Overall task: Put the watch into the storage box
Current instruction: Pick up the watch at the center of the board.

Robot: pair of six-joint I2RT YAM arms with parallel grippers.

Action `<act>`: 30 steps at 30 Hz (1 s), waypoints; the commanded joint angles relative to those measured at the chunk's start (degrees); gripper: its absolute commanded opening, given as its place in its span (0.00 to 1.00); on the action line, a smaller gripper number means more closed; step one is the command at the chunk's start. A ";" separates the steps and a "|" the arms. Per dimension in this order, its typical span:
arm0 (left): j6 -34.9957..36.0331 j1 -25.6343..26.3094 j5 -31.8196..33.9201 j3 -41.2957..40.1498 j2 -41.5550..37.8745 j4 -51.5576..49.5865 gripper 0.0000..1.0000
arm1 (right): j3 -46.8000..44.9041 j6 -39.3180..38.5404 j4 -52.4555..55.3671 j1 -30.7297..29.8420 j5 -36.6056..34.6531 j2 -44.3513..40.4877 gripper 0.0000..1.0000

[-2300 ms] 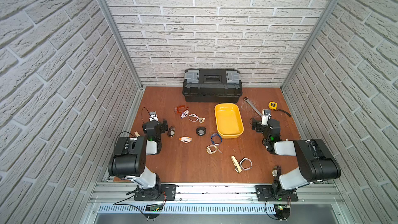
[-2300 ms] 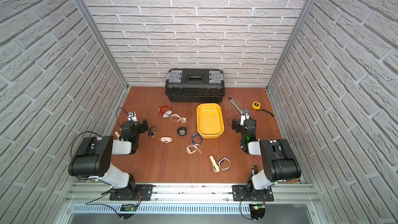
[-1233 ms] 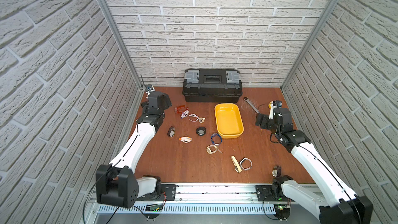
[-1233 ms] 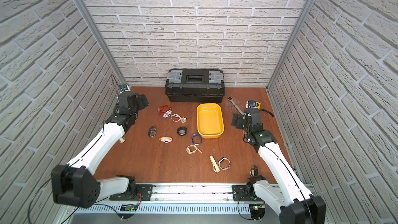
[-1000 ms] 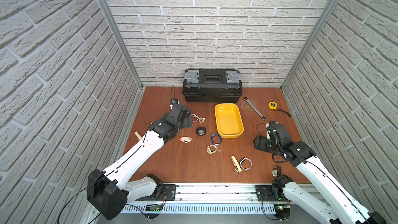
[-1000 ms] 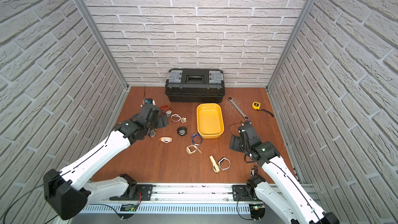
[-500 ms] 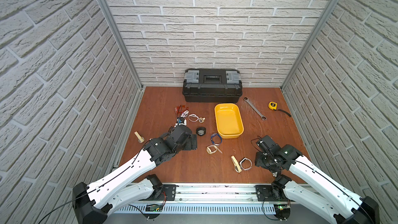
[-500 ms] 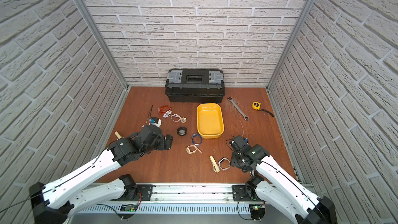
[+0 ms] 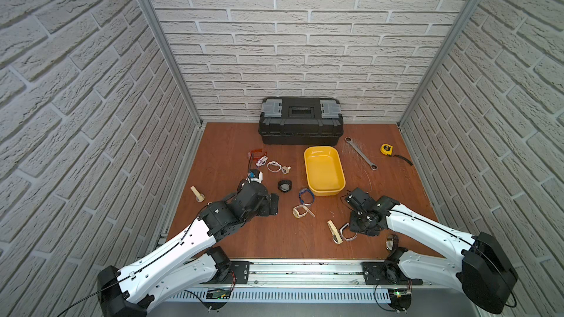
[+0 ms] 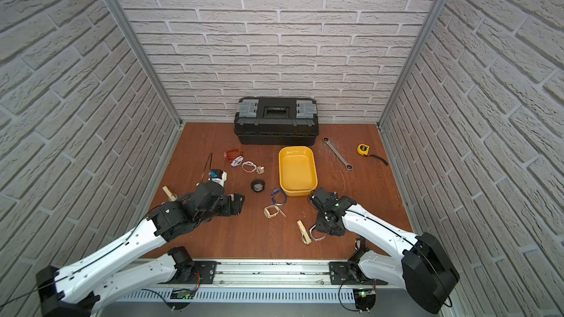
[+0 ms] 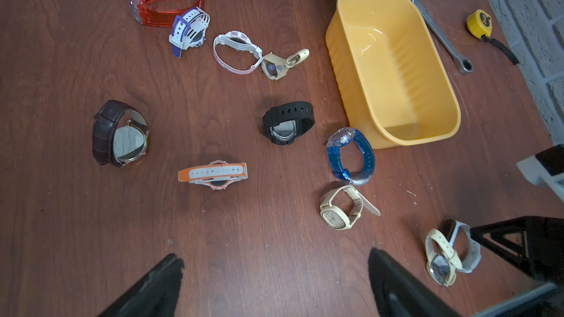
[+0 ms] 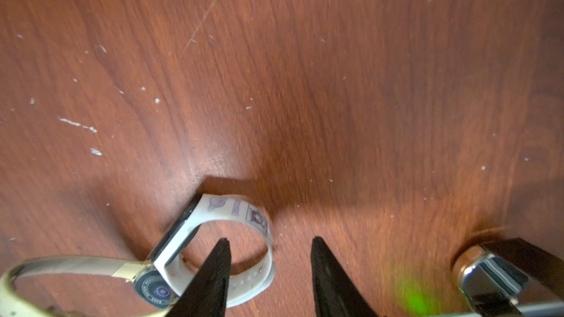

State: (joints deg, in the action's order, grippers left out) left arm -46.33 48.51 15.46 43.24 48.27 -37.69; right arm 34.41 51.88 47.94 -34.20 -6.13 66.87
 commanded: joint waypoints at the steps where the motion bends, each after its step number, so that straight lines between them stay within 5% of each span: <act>1: -0.09 0.26 0.42 -0.94 -1.20 1.05 0.98 | -0.93 0.42 -2.25 -0.87 -1.38 1.13 0.40; 13: 0.82 -0.37 2.25 -1.95 -1.29 0.96 0.98 | 0.36 -0.01 -1.48 -2.32 -3.34 4.29 0.03; 24: 3.25 -7.72 0.53 -0.53 -2.16 -0.92 0.98 | 22.58 -8.06 19.55 -4.21 -11.86 -1.46 0.02; 30: 4.98 -11.56 -2.28 -0.17 -1.82 -0.04 0.98 | 37.38 -19.61 14.69 -1.51 -11.58 11.11 0.02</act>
State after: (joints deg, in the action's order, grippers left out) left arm -43.05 38.17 14.96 42.13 46.57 -38.20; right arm 67.75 39.11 64.40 -36.80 -16.73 72.07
